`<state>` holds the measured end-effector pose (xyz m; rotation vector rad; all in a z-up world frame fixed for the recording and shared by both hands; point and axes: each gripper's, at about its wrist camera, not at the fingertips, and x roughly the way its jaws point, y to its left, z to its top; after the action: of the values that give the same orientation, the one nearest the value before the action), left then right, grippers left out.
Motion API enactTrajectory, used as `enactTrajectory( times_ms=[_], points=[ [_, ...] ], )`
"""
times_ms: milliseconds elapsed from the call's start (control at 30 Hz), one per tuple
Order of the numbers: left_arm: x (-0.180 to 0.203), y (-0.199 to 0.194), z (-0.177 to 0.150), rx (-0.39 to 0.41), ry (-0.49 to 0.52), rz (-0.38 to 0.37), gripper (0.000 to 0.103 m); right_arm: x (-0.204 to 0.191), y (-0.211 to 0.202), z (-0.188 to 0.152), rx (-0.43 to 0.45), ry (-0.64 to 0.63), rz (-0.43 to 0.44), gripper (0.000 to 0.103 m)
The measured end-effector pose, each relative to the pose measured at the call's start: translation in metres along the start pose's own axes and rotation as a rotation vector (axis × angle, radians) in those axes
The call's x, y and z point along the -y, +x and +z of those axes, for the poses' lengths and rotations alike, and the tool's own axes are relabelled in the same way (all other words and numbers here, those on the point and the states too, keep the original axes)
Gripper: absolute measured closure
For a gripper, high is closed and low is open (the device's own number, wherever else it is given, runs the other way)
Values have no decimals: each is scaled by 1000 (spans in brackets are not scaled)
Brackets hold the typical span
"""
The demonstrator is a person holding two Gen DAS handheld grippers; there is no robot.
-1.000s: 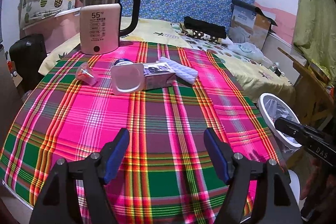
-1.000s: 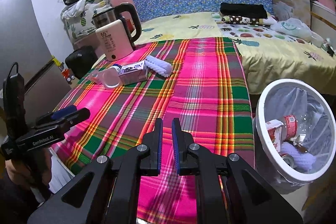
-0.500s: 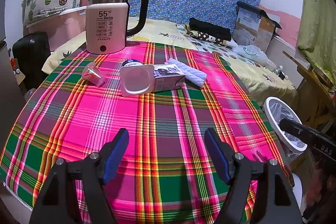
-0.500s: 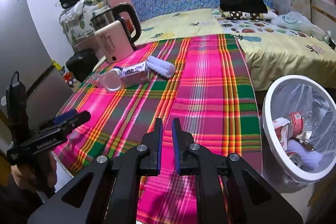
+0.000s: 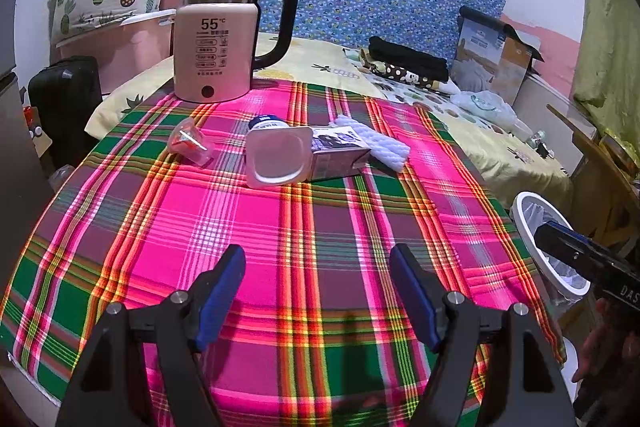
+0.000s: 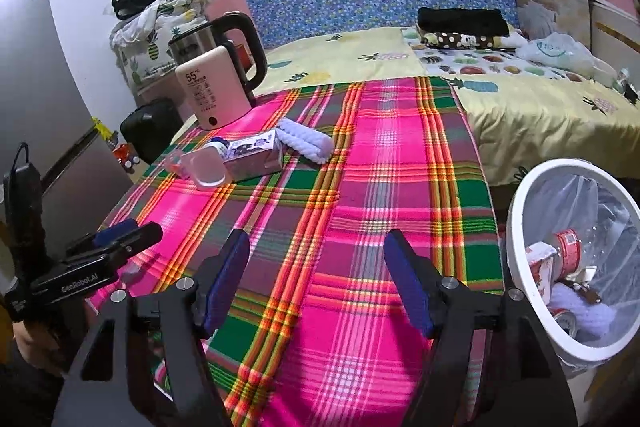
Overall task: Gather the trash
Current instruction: 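Grasp the white yogurt cup with the left tool while the right tool grasps the white foam sleeve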
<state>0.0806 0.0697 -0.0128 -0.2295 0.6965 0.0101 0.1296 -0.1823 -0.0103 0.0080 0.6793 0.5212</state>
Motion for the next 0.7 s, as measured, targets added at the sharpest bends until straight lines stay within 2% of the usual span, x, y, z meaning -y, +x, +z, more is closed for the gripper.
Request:
enactTrajectory(
  times_ms=[367,700],
  points=[
    [-19,11,17,7,-20,7,27,-6,18,4,-94,-24,11,32],
    [-30,50,42,-19,33,61,33,-18,34,18,-104,-81,21,33]
  ],
)
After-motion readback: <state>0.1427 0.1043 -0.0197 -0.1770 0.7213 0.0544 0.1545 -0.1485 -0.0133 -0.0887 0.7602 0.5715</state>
